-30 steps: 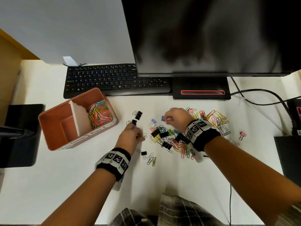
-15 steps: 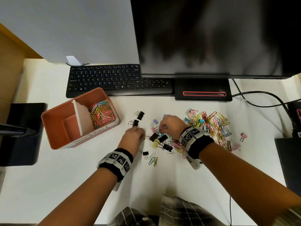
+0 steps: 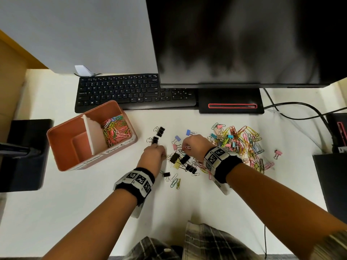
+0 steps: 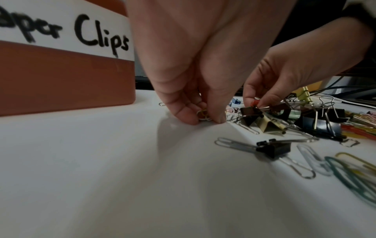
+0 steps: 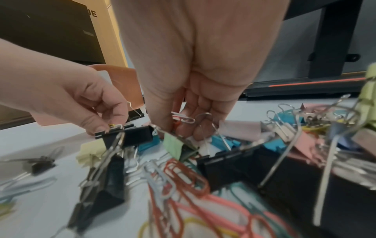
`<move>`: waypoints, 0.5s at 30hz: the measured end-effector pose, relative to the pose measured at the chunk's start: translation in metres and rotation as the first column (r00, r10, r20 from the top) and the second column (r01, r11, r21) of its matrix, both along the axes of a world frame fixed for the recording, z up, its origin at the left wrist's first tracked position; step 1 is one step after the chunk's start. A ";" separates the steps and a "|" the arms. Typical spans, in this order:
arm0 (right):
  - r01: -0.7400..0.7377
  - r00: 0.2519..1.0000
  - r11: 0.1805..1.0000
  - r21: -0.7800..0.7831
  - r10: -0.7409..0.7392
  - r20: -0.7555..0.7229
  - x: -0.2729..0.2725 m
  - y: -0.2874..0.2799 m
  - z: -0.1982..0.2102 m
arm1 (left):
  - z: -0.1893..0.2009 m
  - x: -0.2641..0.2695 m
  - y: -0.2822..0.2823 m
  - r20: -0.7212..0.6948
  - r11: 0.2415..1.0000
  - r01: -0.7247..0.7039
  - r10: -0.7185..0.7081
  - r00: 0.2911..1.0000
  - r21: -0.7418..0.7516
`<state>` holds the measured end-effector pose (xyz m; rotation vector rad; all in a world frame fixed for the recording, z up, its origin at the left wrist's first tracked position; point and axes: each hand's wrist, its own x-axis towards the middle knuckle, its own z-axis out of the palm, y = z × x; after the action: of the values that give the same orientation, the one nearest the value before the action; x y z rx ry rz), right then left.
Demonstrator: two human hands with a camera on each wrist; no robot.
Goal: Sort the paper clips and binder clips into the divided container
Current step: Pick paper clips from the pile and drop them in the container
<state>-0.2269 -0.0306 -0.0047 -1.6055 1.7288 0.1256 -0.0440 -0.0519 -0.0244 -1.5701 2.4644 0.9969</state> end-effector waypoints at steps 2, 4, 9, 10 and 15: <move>-0.026 0.999 1.000 -0.003 0.026 -0.019 0.001 0.000 0.000 | 0.001 0.000 0.000 0.008 1.000 -0.006 0.006 1.000 0.014; -0.039 0.999 0.999 0.004 0.039 -0.033 0.001 -0.002 -0.001 | 0.002 -0.001 -0.001 0.010 0.999 -0.018 0.018 1.000 0.029; 0.020 1.000 0.999 -0.033 -0.020 0.003 -0.005 -0.006 0.015 | 0.014 0.006 -0.001 -0.079 0.997 -0.065 0.067 0.995 0.033; 0.043 0.999 0.996 -0.076 -0.041 0.026 -0.003 -0.009 0.023 | 0.023 0.010 -0.002 -0.127 0.996 -0.084 0.084 0.988 0.005; 0.116 0.982 0.942 -0.314 -0.060 0.180 0.043 -0.040 0.064 | 0.084 0.053 -0.034 -0.299 0.937 -0.332 0.288 0.910 -0.108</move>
<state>-0.1839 -0.0707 0.0591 -1.7097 1.7507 -0.3469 0.0094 -0.0856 0.0593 -2.0564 2.5778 1.1648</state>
